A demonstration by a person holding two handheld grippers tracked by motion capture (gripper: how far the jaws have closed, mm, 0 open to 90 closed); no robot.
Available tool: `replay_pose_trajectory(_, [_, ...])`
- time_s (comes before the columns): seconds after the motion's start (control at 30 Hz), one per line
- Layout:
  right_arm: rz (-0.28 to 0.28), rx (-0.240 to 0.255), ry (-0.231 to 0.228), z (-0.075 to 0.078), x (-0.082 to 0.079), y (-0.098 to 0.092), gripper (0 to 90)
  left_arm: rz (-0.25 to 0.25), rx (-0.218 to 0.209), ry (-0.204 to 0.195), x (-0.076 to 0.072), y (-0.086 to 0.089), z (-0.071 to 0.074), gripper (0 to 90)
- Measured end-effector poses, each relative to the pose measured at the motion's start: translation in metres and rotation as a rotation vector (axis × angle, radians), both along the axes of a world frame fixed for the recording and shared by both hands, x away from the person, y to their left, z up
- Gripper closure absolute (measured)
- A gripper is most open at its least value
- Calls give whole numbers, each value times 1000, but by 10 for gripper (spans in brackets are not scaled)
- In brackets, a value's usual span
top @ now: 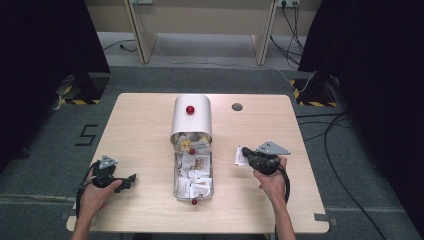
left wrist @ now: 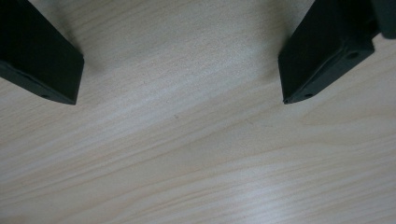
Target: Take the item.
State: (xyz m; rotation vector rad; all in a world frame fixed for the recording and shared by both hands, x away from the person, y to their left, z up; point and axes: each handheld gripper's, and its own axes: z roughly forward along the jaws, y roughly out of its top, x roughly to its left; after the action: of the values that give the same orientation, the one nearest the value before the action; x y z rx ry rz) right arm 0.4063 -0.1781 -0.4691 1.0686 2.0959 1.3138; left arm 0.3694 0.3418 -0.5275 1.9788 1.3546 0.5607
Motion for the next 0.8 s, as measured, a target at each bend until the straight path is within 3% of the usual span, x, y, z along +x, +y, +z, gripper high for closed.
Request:
replay_pose_trajectory(0.43, [9,-23,11,-6,15,8,878,0,0,0,0,0,0,0])
replay_pose_trajectory(0.8, [-9,-29,27,-12,19,2,877,0,0,0,0,0,0,0])
